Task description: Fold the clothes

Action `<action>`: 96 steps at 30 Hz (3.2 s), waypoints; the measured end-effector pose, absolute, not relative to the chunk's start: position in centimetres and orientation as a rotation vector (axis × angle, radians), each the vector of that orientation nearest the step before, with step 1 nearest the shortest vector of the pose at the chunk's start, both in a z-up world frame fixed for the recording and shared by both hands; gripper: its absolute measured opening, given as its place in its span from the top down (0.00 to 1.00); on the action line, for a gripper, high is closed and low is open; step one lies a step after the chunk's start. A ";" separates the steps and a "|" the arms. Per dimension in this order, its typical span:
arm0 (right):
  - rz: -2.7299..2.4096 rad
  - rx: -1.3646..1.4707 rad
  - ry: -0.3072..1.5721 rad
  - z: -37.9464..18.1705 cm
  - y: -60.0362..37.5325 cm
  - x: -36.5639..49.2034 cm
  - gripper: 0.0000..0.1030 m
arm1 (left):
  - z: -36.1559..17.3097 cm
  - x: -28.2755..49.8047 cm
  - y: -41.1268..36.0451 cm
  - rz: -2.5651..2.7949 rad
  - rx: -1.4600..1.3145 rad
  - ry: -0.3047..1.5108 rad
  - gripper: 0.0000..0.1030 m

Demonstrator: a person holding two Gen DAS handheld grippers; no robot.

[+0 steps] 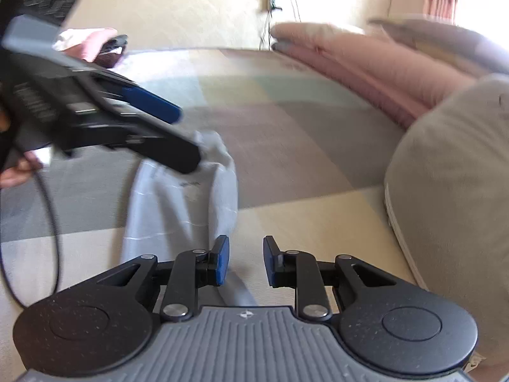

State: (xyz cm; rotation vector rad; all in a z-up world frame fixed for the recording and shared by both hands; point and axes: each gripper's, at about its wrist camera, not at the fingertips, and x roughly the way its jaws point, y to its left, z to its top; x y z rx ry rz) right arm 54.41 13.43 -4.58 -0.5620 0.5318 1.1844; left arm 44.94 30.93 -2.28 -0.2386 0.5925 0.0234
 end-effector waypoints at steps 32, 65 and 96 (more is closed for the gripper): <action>1.597 -0.026 0.933 -8.2 18.8 62.1 0.60 | -1.9 44.0 30.7 -0.089 -0.293 0.526 0.01; 1.401 -0.279 0.731 -3.9 22.5 67.2 0.64 | -4.9 46.4 30.9 0.034 -0.233 0.771 0.01; 1.386 -0.642 0.654 -5.6 26.2 60.9 0.71 | -5.6 46.4 31.6 0.029 -0.266 0.759 0.01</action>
